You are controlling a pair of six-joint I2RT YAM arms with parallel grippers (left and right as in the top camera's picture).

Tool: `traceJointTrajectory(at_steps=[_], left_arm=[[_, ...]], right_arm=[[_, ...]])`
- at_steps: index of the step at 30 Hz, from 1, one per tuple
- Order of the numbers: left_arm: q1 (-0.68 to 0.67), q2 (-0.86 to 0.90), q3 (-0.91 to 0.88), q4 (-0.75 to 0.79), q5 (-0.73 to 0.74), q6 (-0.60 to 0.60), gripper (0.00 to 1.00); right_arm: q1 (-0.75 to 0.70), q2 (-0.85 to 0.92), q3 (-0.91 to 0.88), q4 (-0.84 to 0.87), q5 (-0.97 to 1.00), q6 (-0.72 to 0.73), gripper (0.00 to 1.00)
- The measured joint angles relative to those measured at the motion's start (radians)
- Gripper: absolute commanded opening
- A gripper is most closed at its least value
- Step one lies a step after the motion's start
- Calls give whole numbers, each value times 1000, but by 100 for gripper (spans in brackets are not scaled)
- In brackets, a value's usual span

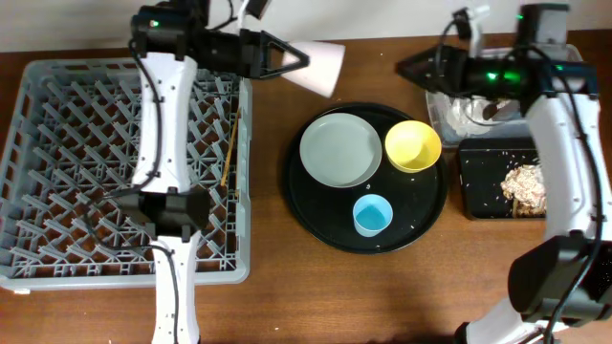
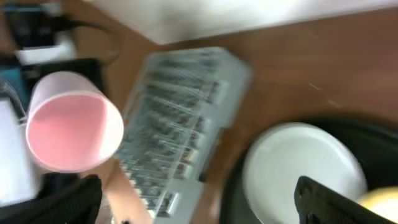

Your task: Sort waste into correct bins and load items into the dishwasher rack

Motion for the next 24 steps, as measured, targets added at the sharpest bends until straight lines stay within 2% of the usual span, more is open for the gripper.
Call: traceJointTrajectory(at_steps=[4, 9, 12, 17, 22, 24], left_arm=[[33, -43, 0, -34, -450, -68, 33], [28, -144, 0, -47, -984, -170, 34], [28, -168, -2, -46, -1218, -200, 34], [28, -168, -146, 36, -1436, -210, 34], [28, -166, -366, 231, -1488, -212, 34], [28, -165, -431, 265, -1494, -213, 34]], right_arm=[[-3, 0, -1, -106, 173, -20, 99], [47, 0, -1, -147, 344, -25, 99], [85, 0, 0, -155, 425, -26, 99], [121, 0, -1, -164, 505, -26, 99], [122, 0, -1, -185, 532, -28, 99], [122, 0, 0, -192, 536, -28, 99]])
